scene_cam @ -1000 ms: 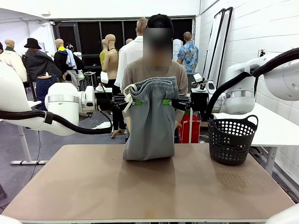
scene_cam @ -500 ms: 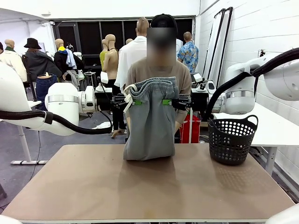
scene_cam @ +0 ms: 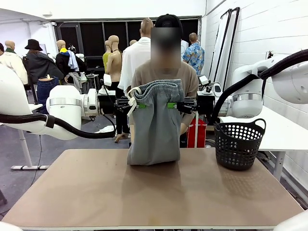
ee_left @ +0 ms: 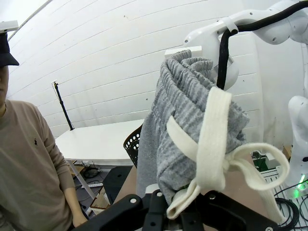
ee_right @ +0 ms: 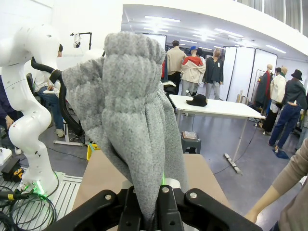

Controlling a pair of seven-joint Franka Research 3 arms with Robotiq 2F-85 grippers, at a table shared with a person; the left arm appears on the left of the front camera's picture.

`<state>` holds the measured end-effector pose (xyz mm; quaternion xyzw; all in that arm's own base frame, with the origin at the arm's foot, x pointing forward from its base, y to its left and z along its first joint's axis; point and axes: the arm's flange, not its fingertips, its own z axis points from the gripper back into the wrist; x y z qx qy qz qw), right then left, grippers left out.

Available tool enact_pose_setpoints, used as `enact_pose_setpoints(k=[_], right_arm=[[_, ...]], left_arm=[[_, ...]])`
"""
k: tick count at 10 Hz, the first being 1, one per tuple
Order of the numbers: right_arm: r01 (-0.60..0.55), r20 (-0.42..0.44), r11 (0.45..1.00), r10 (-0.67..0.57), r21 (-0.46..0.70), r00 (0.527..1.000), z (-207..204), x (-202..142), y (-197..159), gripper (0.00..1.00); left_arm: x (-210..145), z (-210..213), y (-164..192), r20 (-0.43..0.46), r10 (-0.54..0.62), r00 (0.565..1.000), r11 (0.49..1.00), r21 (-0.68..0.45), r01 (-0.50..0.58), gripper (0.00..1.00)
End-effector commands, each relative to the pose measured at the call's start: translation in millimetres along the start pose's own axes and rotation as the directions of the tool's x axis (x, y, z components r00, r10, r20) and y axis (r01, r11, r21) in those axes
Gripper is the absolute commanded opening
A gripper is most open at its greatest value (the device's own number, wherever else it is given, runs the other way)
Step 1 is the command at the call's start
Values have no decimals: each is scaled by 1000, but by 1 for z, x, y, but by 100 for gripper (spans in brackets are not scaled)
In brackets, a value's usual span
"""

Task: Fold the training pants.
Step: Release the ends of the Training pants and then grab the overlapped ends.

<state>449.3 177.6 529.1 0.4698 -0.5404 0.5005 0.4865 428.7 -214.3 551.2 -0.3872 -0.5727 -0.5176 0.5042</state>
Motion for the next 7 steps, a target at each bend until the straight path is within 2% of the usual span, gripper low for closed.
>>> enact_pose_setpoints(k=[1, 7], right_arm=[[-4, 0, 1000, 4, 0, 1000, -1, 2, 1, 0], [-4, 0, 1000, 4, 0, 1000, -1, 2, 1, 0]], left_arm=[[2, 0, 0, 10, -16, 1000, 1000, 7, 15, 0], [2, 0, 0, 10, -16, 1000, 1000, 7, 15, 0]])
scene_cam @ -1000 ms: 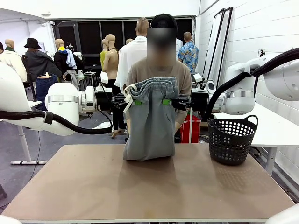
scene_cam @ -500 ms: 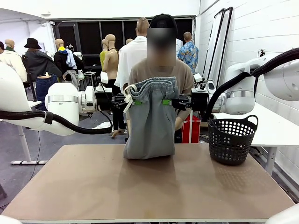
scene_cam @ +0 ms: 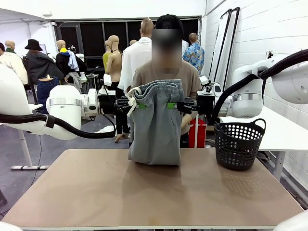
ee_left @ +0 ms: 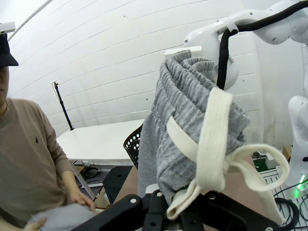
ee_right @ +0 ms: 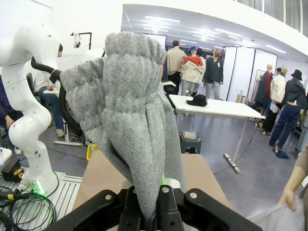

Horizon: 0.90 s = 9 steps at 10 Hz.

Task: Fold the training pants.
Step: Release the ends of the Training pants and then grab the overlapped ends.

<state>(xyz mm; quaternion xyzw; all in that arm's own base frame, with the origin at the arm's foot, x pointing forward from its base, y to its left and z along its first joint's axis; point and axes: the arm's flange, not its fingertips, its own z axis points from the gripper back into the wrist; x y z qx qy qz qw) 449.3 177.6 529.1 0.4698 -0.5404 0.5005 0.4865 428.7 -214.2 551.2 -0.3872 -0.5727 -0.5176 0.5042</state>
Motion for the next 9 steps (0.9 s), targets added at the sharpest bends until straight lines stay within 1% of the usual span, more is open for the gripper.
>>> enact_pose_setpoints(k=[1, 9], right_arm=[[-4, 0, 1000, 4, 0, 1000, -1, 2, 1, 0], [-4, 0, 1000, 4, 0, 1000, -1, 2, 1, 0]], left_arm=[[2, 0, 0, 10, -16, 1000, 1000, 7, 15, 0], [2, 0, 0, 10, -16, 1000, 1000, 7, 15, 0]])
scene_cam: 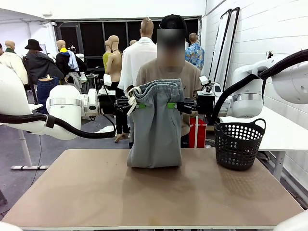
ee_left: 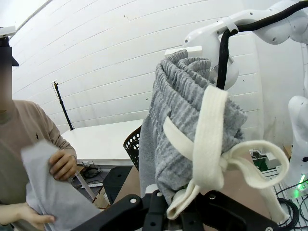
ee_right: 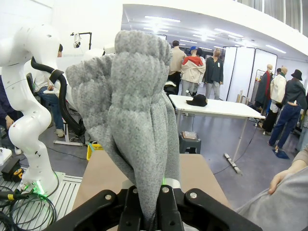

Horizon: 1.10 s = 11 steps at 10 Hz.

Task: Fold the training pants.
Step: Release the ends of the Training pants and then grab the overlapped ends.

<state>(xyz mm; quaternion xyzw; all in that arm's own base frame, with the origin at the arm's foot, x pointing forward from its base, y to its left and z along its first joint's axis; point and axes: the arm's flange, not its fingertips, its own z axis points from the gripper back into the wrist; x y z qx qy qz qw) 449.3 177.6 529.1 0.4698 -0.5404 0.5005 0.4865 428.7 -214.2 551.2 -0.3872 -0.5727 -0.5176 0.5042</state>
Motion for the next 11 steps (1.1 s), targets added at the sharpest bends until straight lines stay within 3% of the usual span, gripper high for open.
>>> enact_pose_setpoints(k=[1, 11], right_arm=[[-4, 0, 1000, 4, 0, 1000, -1, 2, 1, 0], [-4, 0, 1000, 4, 0, 1000, -1, 2, 1, 0]], left_arm=[[2, 0, 0, 10, -16, 1000, 1000, 7, 15, 0], [2, 0, 0, 10, -16, 1000, 1000, 7, 15, 0]])
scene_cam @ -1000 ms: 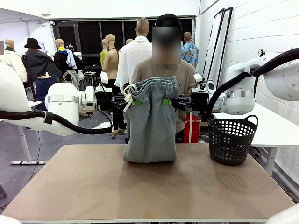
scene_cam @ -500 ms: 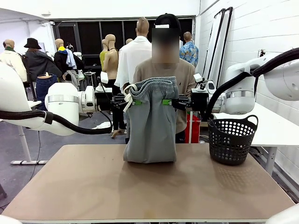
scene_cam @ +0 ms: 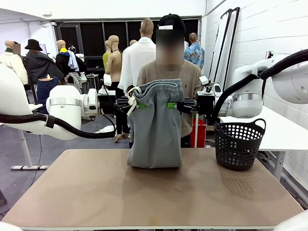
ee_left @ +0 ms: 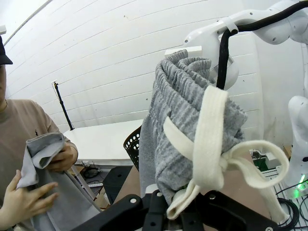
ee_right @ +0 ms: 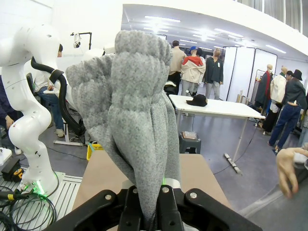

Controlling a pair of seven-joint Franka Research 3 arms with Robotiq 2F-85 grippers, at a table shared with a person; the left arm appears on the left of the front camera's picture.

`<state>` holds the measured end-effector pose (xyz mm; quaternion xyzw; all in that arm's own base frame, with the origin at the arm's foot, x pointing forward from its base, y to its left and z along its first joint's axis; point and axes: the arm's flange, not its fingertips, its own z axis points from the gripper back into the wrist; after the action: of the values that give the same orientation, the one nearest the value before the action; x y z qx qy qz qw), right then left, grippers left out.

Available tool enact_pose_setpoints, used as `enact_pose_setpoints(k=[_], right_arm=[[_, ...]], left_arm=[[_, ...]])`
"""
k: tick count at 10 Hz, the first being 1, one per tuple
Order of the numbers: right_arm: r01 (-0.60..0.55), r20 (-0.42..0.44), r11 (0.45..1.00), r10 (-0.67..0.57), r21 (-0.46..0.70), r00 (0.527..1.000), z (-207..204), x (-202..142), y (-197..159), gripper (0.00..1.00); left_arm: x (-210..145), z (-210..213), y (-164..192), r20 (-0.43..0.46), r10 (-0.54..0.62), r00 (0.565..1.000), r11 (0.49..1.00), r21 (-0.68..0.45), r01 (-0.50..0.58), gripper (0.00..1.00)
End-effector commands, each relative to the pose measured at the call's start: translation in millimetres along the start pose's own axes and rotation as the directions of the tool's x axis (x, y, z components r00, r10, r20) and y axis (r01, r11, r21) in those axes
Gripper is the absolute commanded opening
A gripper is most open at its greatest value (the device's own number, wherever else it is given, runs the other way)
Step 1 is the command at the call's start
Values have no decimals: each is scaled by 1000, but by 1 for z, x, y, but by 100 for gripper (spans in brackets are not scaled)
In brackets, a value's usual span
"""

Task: Fold the training pants.
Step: Release the ends of the Training pants and then grab the overlapped ends.

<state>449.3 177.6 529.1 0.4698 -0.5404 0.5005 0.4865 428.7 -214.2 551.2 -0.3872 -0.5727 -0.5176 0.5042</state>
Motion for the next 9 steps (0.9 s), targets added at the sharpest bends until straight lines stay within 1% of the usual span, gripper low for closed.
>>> enact_pose_setpoints(k=[1, 9], right_arm=[[-4, 0, 1000, 4, 0, 1000, -1, 2, 1, 0], [-4, 0, 1000, 4, 0, 1000, -1, 2, 1, 0]], left_arm=[[2, 0, 0, 10, -16, 1000, 1000, 7, 15, 0], [2, 0, 0, 10, -16, 1000, 1000, 7, 15, 0]])
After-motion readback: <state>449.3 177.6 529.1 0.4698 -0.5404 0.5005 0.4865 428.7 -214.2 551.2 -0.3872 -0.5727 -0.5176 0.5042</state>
